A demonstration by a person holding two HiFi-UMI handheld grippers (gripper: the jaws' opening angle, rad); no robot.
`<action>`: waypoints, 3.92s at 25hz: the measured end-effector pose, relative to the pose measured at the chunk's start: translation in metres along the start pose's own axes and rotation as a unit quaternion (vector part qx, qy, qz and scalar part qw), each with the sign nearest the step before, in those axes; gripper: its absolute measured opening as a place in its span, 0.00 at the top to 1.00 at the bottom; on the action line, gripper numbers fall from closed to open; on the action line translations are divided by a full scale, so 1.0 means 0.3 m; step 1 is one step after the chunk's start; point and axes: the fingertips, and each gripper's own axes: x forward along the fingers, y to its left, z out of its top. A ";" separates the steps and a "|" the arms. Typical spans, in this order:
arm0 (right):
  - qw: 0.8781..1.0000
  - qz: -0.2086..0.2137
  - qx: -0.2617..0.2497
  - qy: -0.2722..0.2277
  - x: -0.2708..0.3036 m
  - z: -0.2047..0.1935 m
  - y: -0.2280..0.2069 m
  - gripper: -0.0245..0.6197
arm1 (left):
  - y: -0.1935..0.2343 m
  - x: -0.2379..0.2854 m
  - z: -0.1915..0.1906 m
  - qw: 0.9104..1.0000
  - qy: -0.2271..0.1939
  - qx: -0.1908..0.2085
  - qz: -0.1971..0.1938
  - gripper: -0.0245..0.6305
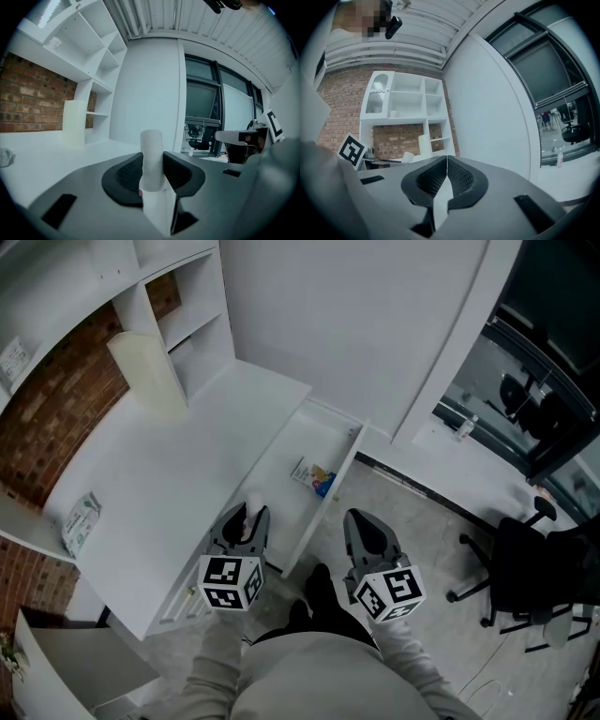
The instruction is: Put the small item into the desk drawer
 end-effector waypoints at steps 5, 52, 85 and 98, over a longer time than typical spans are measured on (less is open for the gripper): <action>1.000 0.006 -0.004 -0.010 0.060 0.045 -0.028 0.92 | 0.018 0.056 0.018 1.000 0.004 0.003 0.001 0.75; 1.000 -0.001 0.016 0.015 0.355 0.045 -0.405 0.92 | 0.101 0.659 -0.561 0.963 0.270 0.012 -0.004 0.75; 0.999 0.005 0.024 0.035 0.425 0.017 -0.456 0.92 | 0.039 0.678 -0.980 0.895 0.443 -0.017 -0.045 0.74; 0.999 0.021 0.025 0.034 0.431 0.012 -0.421 0.92 | 0.088 0.695 -0.853 0.922 0.388 -0.009 -0.022 0.66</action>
